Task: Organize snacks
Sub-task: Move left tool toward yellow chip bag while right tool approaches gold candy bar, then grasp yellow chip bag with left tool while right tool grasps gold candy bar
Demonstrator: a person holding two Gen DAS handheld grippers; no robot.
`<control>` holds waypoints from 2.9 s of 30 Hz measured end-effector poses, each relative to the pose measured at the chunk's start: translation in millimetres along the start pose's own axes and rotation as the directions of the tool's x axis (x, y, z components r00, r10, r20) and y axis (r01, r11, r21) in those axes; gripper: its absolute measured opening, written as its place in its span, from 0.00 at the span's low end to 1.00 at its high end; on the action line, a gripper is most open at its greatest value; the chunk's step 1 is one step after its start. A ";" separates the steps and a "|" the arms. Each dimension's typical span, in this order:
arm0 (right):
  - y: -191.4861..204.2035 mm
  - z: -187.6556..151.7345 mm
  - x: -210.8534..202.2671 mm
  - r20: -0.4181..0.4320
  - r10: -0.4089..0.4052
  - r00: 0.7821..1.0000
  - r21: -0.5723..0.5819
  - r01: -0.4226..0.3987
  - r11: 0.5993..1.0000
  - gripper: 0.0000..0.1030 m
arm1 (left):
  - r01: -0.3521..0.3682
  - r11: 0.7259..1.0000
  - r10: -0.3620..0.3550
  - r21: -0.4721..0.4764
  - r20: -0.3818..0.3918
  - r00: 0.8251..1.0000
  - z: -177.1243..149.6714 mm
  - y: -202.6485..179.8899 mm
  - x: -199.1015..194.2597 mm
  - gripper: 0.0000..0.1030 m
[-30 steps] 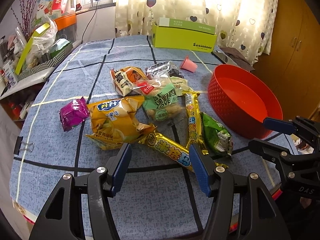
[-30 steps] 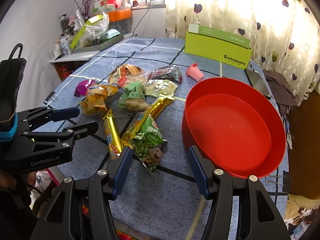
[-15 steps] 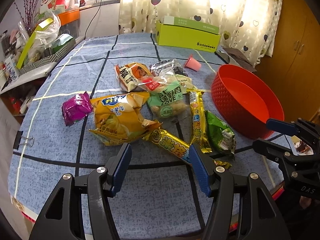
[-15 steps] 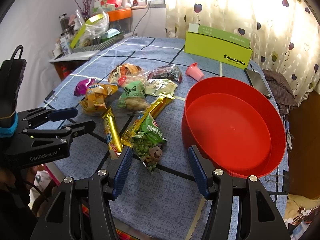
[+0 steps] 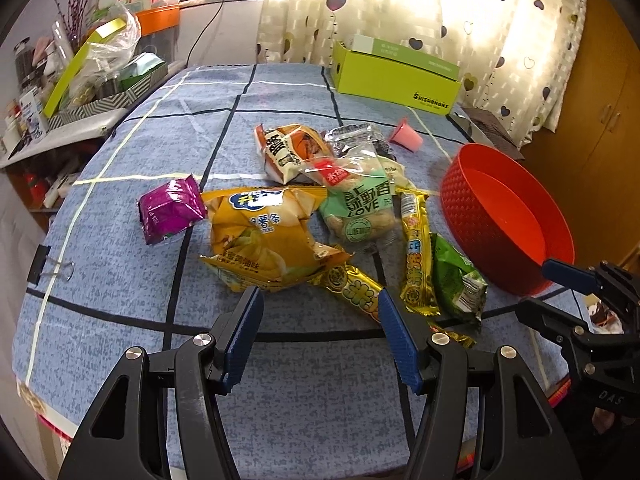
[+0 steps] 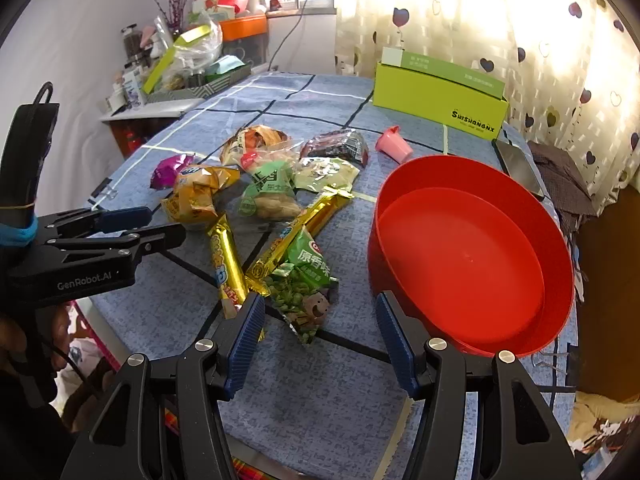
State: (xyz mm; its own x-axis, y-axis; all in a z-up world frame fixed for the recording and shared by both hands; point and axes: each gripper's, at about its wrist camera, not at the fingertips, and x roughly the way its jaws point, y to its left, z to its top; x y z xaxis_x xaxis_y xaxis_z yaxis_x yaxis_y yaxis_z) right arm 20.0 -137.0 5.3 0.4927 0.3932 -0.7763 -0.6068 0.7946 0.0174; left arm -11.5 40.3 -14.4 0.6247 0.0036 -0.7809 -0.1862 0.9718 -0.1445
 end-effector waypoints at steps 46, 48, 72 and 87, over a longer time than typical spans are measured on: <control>22.1 8.8 8.3 0.011 0.051 0.999 -0.045 -0.050 0.998 0.56 | 0.051 0.995 -0.046 -0.086 0.057 0.997 27.3 44.8 15.9 0.59; 21.5 8.5 8.3 0.011 0.051 0.999 -0.046 -0.051 0.998 0.56 | 0.053 0.995 -0.049 -0.080 0.053 0.997 29.9 44.3 21.1 0.59; 19.9 7.0 11.1 0.000 0.050 0.999 -0.042 -0.050 0.998 0.56 | 0.010 0.999 -0.009 -0.052 0.021 1.000 32.4 52.4 56.1 0.70; 31.6 10.2 18.5 -0.008 0.101 0.995 -0.049 -0.102 0.994 0.55 | 0.060 0.998 -0.060 0.011 0.073 0.995 22.2 52.7 31.4 0.28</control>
State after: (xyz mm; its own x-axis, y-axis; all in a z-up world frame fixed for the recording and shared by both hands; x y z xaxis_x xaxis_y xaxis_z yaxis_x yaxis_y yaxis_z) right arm 16.3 -99.9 -2.1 0.4237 0.4679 -0.7756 -0.6835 0.7270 0.0652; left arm 15.2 96.8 -33.1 0.6887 -0.0379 -0.7241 -0.1399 0.9729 -0.1839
